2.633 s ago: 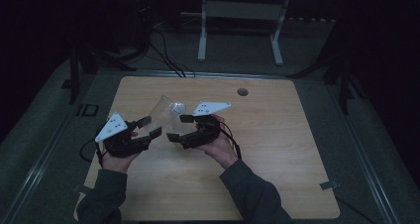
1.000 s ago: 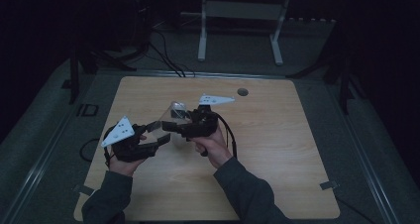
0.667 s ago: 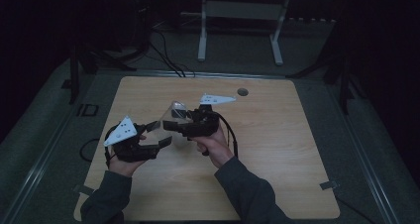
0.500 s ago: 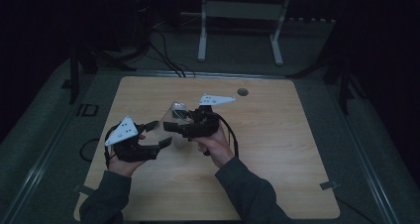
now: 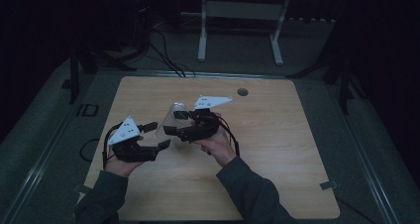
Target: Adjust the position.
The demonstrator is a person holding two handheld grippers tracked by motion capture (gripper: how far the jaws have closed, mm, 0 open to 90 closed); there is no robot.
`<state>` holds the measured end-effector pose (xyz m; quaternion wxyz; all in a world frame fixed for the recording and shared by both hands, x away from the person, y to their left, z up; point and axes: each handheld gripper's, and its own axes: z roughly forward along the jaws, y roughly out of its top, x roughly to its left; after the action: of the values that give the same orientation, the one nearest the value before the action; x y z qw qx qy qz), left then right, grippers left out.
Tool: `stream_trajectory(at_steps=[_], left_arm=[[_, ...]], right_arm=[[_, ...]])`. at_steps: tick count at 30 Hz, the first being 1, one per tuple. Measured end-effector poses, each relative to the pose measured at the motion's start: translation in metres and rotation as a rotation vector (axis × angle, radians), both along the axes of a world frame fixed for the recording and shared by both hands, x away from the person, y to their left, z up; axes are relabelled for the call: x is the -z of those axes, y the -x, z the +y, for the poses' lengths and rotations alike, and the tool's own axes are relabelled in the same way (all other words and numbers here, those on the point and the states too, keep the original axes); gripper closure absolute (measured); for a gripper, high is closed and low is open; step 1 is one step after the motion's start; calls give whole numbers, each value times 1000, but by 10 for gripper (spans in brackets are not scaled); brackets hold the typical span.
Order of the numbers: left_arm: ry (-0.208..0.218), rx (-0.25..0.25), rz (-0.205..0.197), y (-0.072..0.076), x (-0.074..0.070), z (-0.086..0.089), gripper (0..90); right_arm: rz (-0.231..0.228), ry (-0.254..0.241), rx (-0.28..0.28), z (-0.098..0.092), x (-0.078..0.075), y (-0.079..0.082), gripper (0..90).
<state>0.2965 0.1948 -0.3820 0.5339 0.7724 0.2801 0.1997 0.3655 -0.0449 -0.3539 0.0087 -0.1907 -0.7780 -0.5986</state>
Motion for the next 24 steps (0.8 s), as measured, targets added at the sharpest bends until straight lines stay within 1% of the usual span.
stream_trajectory(at_steps=[1, 2, 5, 6, 7, 13, 16, 18, 23, 24], left_arm=[[0, 0, 0, 0, 0, 0, 257], [-11, 4, 7, 0, 0, -1, 257], [-19, 9, 11, -1, 0, -1, 258], [-36, 16, 18, -2, 1, -2, 258], [-42, 17, 22, -2, 1, -2, 258], [-65, 26, 38, -4, 4, -4, 260], [-79, 28, 43, -4, 5, -5, 262], [-90, 29, 44, -4, 5, -6, 262], [-117, 34, 50, -4, 6, -8, 263], [-117, 37, 52, -4, 7, -9, 263]], right_arm=[[0, 0, 0, 0, 0, 0, 281], [-11, 20, 3, 0, -1, 1, 281], [-19, 32, 3, 0, -1, 1, 281], [-21, 39, -3, 1, -1, 2, 281], [-35, 69, -3, 2, -2, 3, 281], [-87, 143, -3, 7, -4, 7, 281], [-98, 170, -9, 10, -5, 8, 281], [-97, 184, -11, 11, -6, 9, 281], [-100, 206, -18, 13, -6, 8, 281], [-103, 211, -19, 13, -6, 8, 282]])
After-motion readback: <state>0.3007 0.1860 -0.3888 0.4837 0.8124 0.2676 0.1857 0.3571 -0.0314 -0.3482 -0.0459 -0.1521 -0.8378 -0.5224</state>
